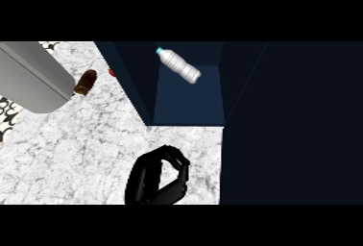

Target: Pick up the bottled water, place it into the cabinet and close the cabinet

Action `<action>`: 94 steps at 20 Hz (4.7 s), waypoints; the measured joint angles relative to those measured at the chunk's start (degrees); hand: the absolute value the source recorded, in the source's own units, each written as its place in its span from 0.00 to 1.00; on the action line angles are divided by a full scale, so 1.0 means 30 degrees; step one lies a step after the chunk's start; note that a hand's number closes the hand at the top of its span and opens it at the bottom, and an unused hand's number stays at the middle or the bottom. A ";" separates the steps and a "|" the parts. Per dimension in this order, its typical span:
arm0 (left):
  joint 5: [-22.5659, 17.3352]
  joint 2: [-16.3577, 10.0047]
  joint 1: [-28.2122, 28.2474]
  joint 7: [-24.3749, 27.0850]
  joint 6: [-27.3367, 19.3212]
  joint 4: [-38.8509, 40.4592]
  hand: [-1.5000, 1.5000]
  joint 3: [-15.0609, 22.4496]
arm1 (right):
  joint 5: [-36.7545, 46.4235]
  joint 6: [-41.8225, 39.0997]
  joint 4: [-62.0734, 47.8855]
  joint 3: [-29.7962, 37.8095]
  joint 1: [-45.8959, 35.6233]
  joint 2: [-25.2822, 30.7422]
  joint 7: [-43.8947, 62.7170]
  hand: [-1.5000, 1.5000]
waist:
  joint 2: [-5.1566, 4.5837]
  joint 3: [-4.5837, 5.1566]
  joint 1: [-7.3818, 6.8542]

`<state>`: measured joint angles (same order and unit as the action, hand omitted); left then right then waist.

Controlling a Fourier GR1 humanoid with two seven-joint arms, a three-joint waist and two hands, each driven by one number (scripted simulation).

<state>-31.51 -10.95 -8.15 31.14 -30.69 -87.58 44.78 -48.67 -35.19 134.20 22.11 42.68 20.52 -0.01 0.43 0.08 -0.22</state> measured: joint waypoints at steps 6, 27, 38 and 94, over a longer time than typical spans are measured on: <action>-0.0197 -0.3301 0.2447 -0.0050 0.1059 -0.2945 1.00 -0.0486 | 0.0057 -0.1255 0.0034 -0.0739 0.0315 0.0364 0.0341 1.00 | -0.0006 0.0006 0.0027; -0.4318 -1.0702 0.8197 0.1372 0.5541 -0.7672 0.00 -0.6990 | 0.0546 -0.4736 0.0488 -0.4977 0.0102 0.0641 0.0690 1.00 | 0.0265 0.0170 -0.0106; -0.6041 -1.2457 1.0344 0.1724 0.7548 -0.8188 0.00 -0.9194 | 0.0992 -0.4582 0.0432 -0.8091 -0.2861 0.1415 0.2431 1.00 | 0.0468 0.0339 -0.0542; -0.9217 -1.4240 1.9584 0.3510 1.8413 -0.5663 0.00 -1.9670 | -0.1946 1.0511 -1.5398 -1.6374 -3.1974 -0.6551 1.2190 1.00 | -0.0134 -0.0023 -0.0857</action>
<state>-59.16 -53.67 50.60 41.67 24.55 -104.57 -14.23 -54.51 -3.65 88.01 -27.01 -53.24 0.86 36.56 0.03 0.01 -2.79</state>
